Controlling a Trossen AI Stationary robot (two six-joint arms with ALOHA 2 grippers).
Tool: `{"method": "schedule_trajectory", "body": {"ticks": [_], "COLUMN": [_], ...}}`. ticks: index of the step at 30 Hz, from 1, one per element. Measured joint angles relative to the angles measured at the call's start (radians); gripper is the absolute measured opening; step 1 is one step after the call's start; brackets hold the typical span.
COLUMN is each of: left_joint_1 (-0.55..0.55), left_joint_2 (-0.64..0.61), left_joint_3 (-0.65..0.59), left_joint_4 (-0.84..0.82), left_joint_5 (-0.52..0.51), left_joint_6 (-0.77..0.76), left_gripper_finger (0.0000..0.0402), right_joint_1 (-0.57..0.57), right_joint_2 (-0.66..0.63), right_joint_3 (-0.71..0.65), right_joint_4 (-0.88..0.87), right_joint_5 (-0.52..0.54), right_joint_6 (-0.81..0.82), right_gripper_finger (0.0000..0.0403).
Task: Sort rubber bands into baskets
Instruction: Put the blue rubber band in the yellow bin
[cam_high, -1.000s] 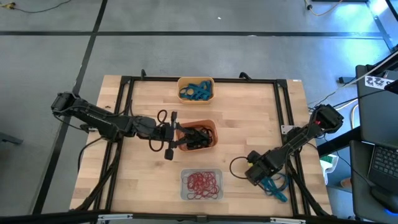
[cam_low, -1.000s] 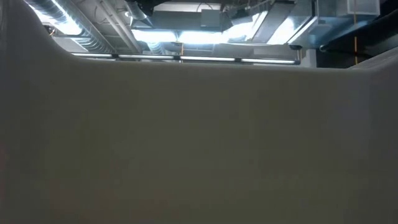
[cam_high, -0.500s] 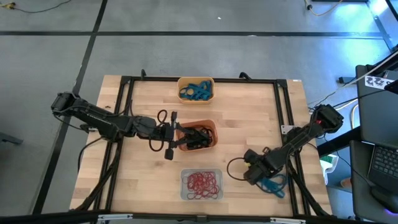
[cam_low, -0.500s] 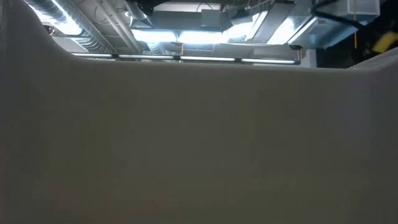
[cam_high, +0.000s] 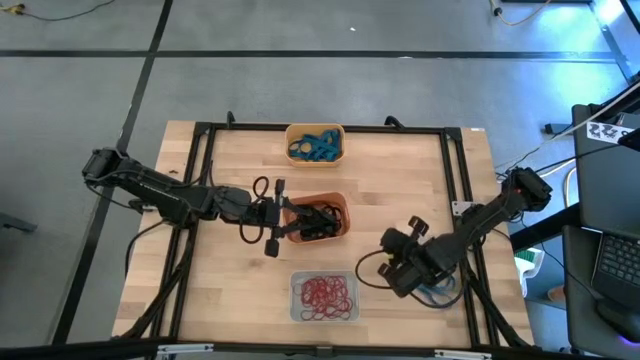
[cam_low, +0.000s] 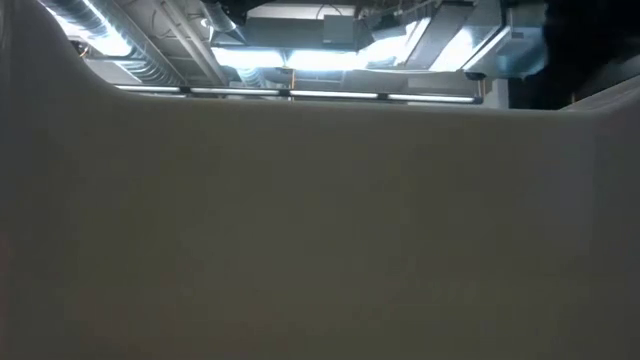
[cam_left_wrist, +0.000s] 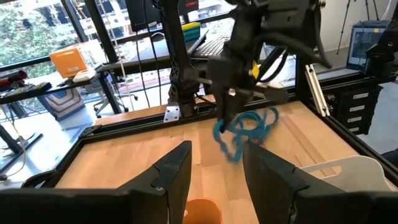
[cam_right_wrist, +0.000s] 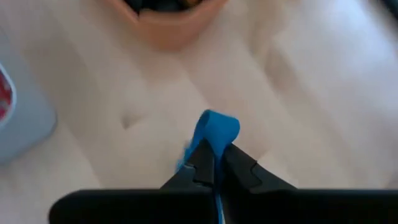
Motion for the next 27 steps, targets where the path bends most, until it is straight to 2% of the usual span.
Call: {"method": "schedule_trajectory", "body": {"ticks": [5, 9, 16, 27], "left_joint_1": [0.0, 0.0, 0.0, 0.0], "left_joint_2": [0.0, 0.0, 0.0, -0.044], "left_joint_3": [0.0, 0.0, 0.0, 0.0], "left_joint_4": [0.0, 0.0, 0.0, -0.061], "left_joint_5": [0.0, 0.0, 0.0, -0.001], "left_joint_6": [0.0, 0.001, 0.004, -0.008], "left_gripper_finger": [0.0141, 0.0141, 0.0141, 0.0141], "right_joint_1": [-0.011, -0.052, -0.172, -0.442], "right_joint_2": [0.0, 0.0, 0.0, 0.0], "right_joint_3": [0.047, 0.058, 0.058, 0.12], "right_joint_4": [-0.023, -0.01, 0.003, 0.112], "right_joint_5": [0.127, 0.188, 0.227, 0.23], "right_joint_6": [-0.073, -0.151, -0.297, -0.711], "right_gripper_finger": [0.0013, 0.0015, 0.0016, 0.0016]}}
